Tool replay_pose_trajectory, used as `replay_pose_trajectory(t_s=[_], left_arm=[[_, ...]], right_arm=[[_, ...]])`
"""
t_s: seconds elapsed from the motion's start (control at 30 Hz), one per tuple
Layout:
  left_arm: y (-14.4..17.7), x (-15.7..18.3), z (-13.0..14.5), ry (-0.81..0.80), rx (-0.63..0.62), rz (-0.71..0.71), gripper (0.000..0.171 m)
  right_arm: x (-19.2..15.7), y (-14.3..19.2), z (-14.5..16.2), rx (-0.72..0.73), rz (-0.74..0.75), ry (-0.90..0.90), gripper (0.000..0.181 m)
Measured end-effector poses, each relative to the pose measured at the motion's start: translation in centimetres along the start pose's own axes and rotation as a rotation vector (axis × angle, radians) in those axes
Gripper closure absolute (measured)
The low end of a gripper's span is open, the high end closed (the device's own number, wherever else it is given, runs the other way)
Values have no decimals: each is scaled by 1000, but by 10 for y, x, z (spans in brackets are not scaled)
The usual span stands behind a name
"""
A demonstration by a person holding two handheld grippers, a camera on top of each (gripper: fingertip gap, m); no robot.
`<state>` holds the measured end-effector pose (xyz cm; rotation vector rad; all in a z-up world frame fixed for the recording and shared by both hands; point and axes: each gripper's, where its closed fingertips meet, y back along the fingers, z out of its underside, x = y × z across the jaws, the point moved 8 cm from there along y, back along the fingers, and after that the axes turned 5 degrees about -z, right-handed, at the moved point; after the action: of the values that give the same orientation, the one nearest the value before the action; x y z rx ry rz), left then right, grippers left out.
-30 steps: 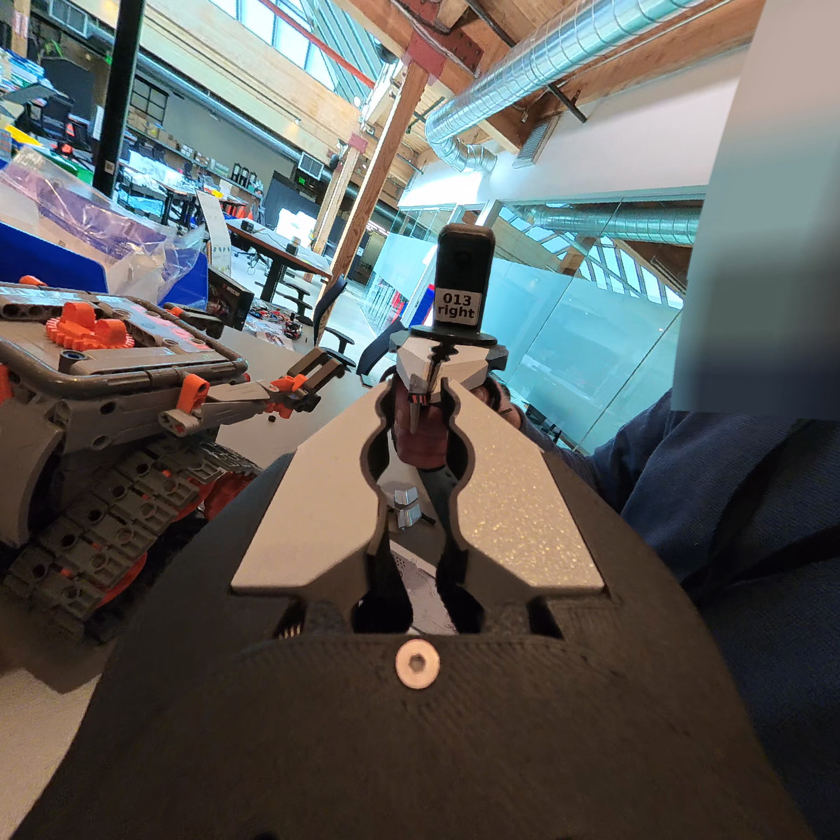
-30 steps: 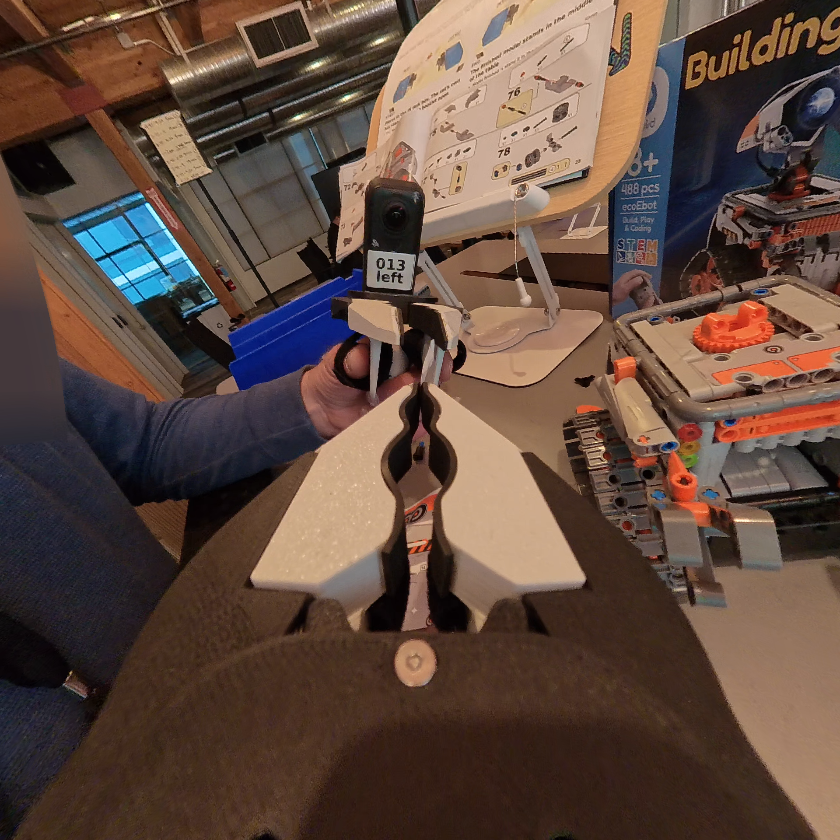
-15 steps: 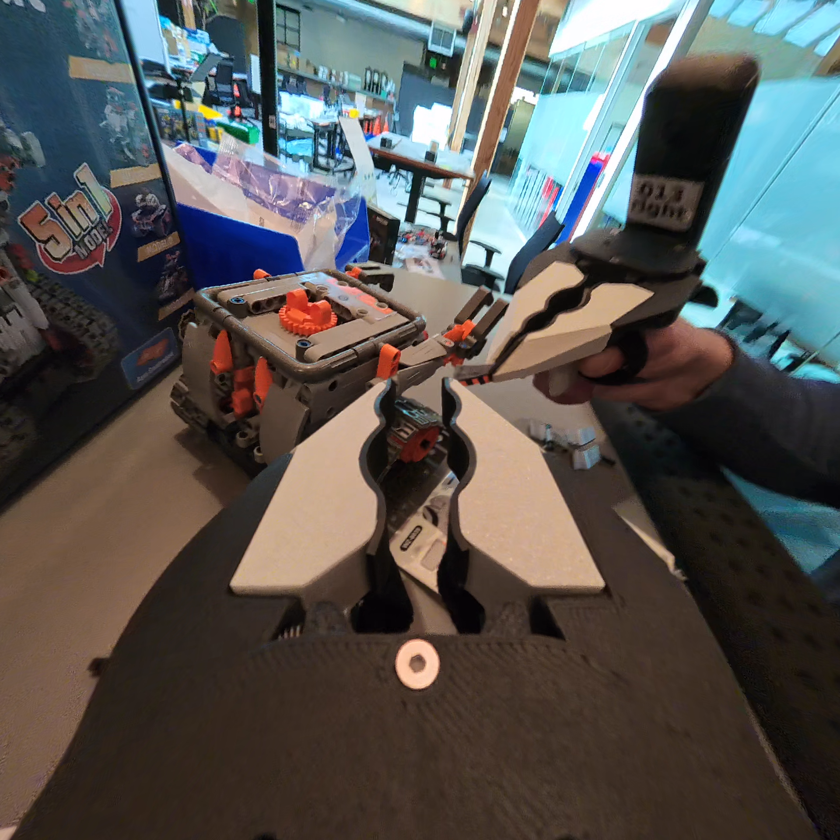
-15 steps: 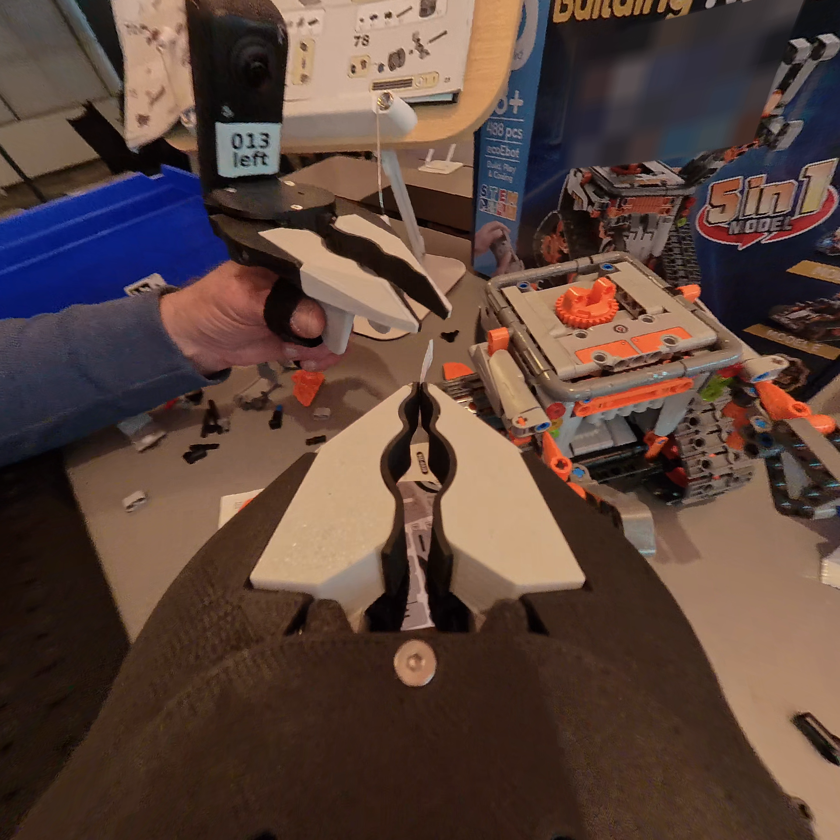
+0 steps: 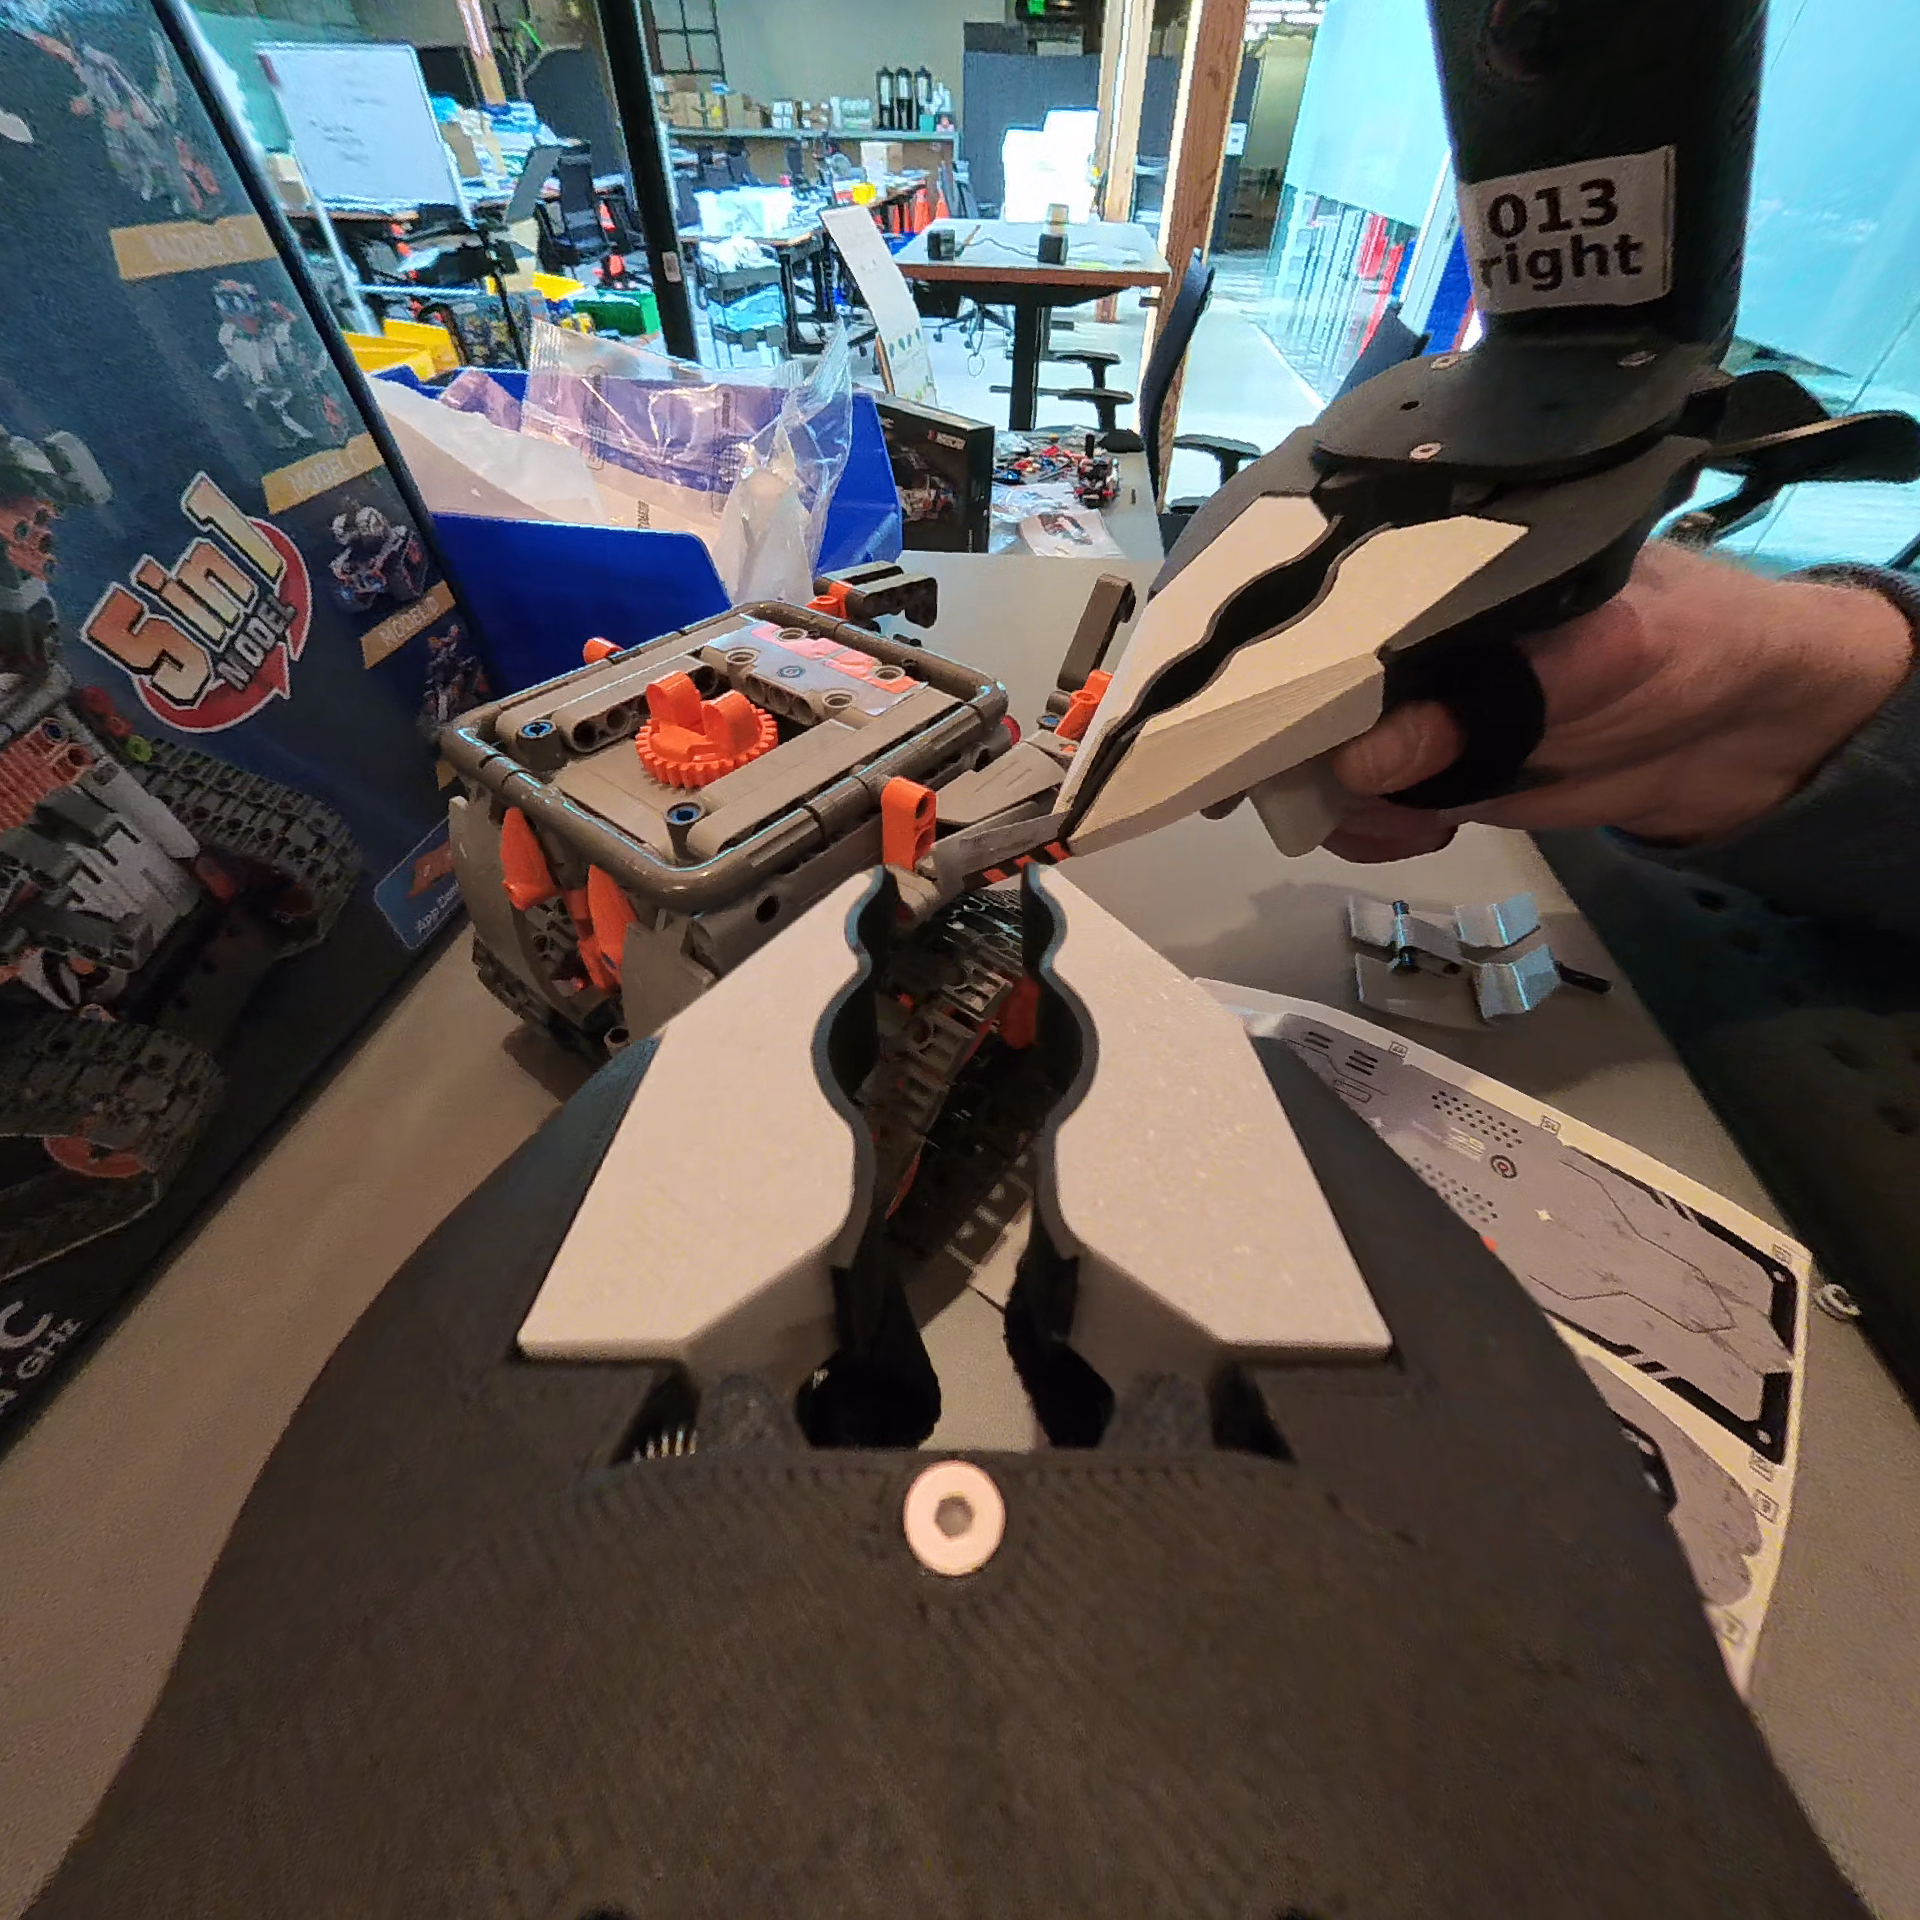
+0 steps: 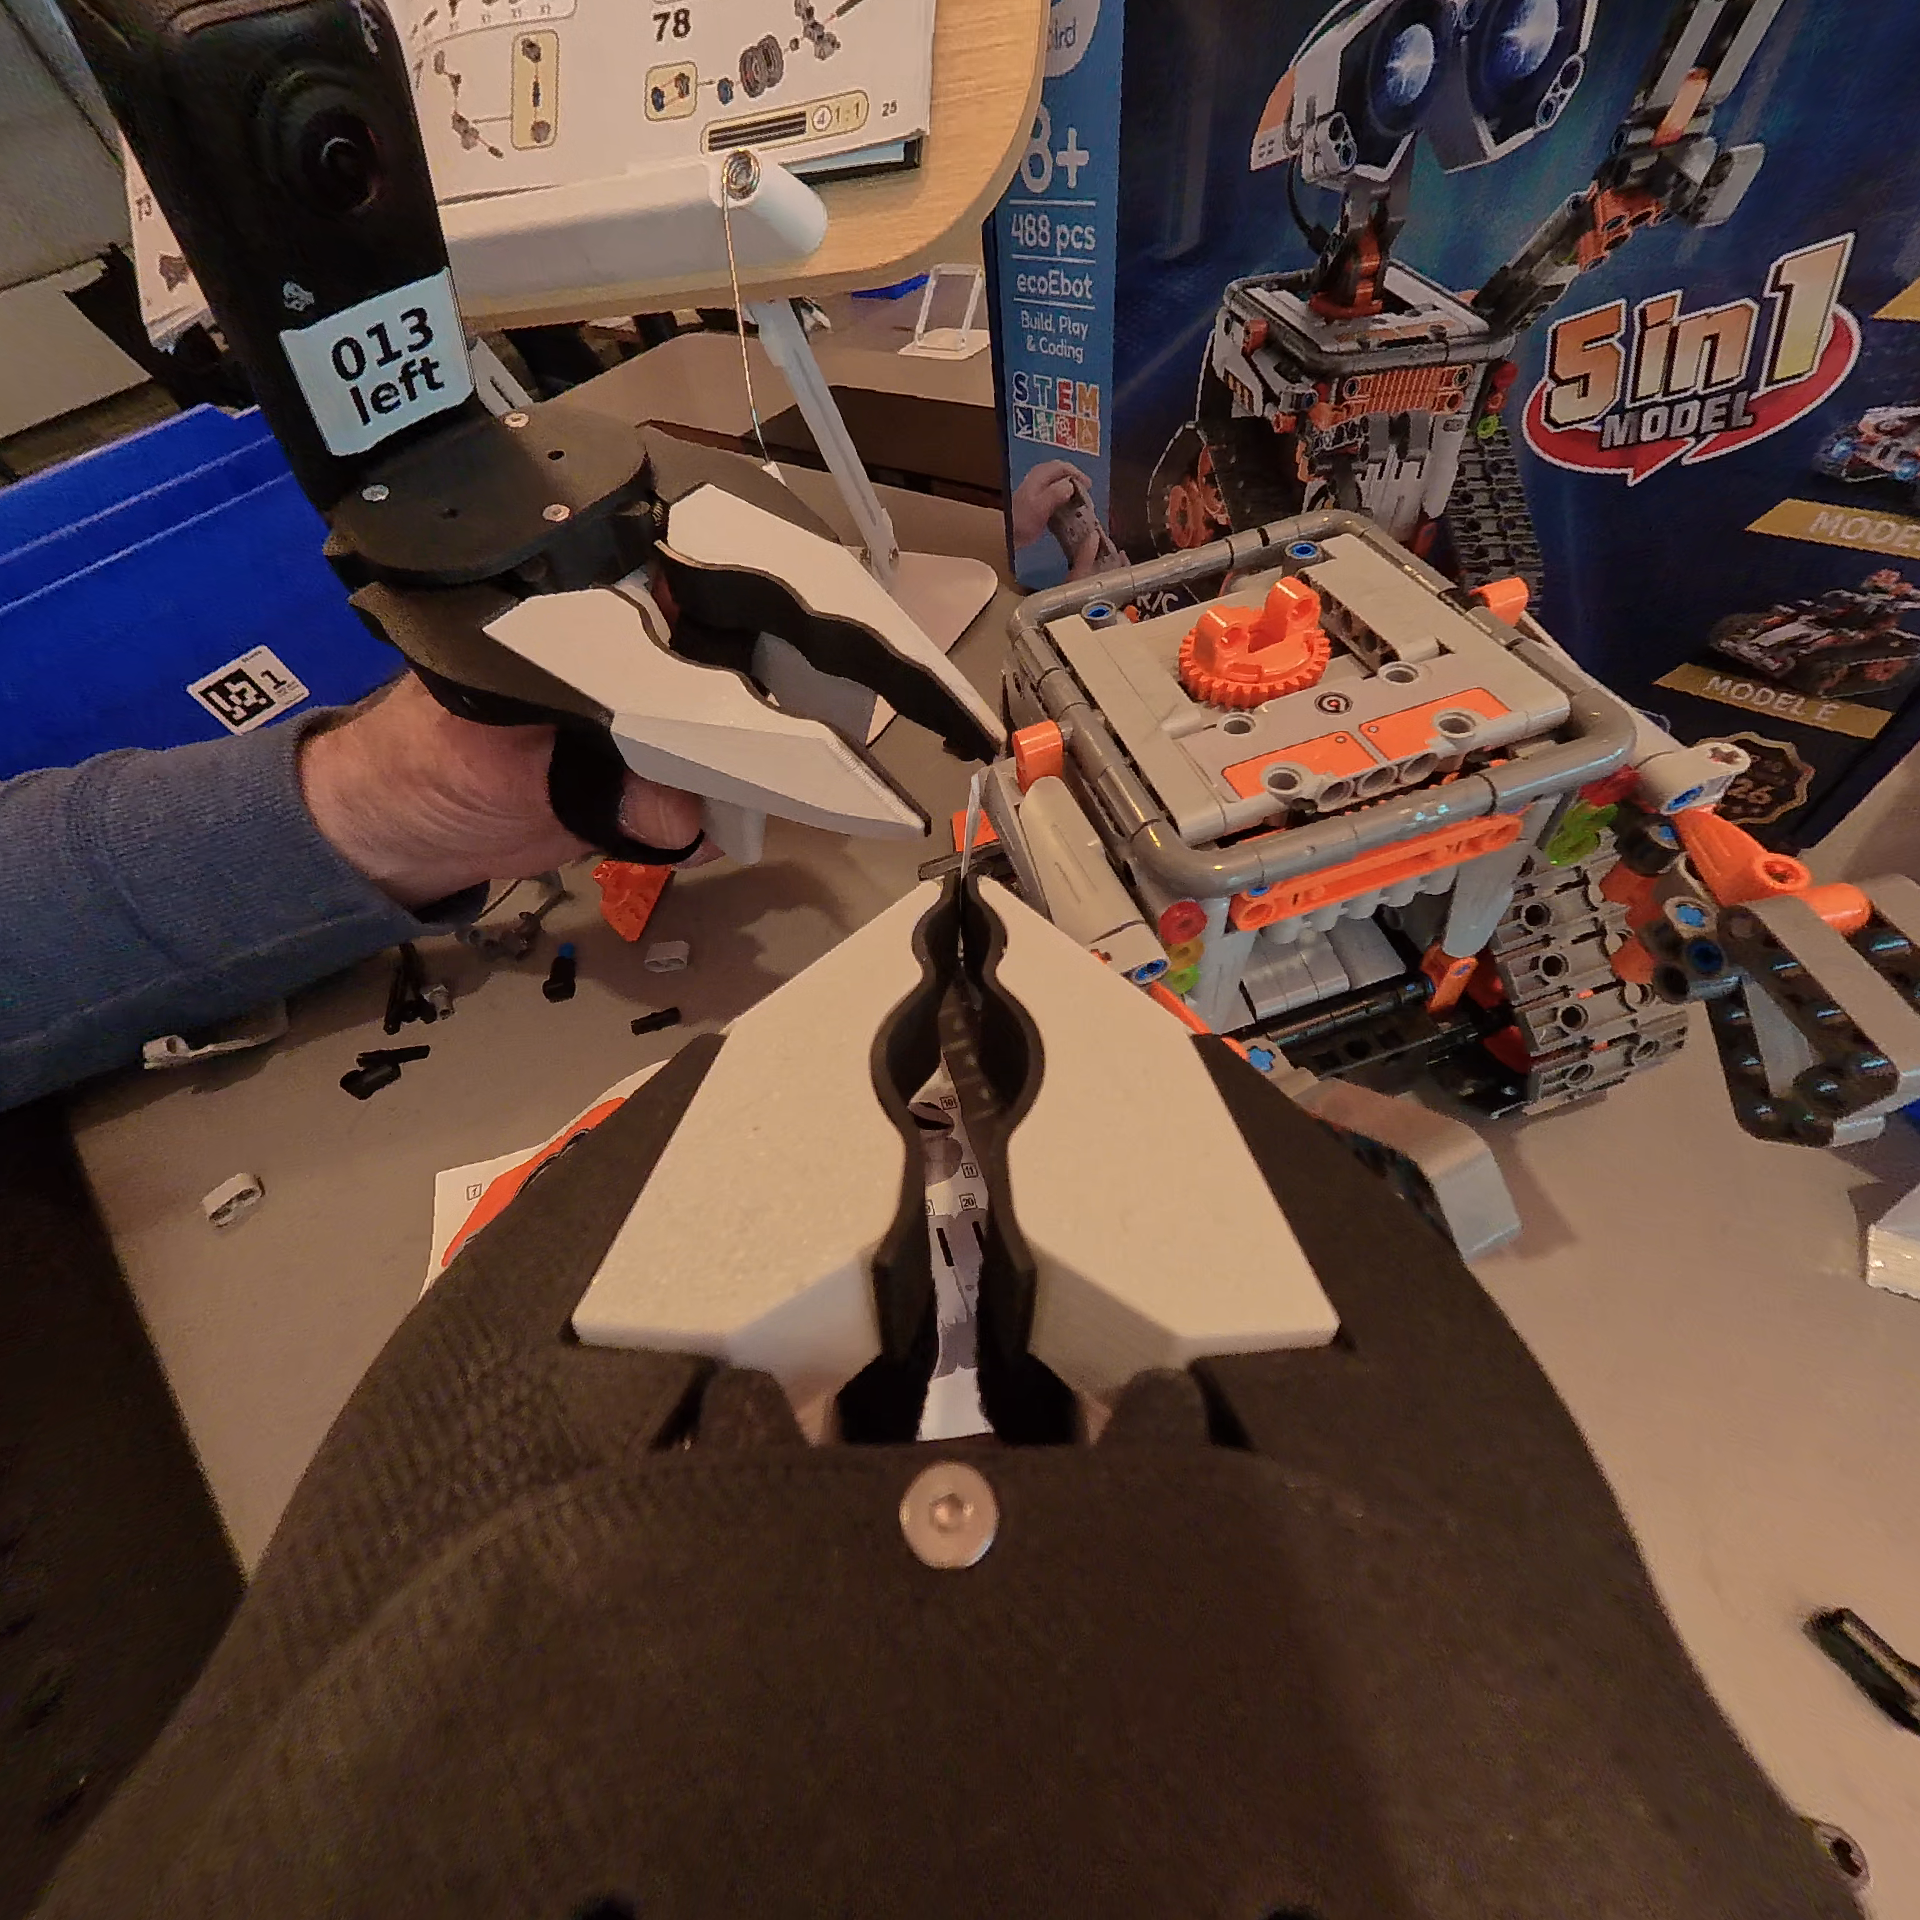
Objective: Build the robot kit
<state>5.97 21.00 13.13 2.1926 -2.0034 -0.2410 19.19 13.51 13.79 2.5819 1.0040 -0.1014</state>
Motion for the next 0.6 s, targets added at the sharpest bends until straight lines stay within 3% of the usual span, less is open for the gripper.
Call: replay_pose_trajectory(t_s=[0.6], left_arm=[[-4, 1, 1, -40, 25, -72, 154]], right_arm=[[2, -2, 0, 14, 2, -15, 181]])
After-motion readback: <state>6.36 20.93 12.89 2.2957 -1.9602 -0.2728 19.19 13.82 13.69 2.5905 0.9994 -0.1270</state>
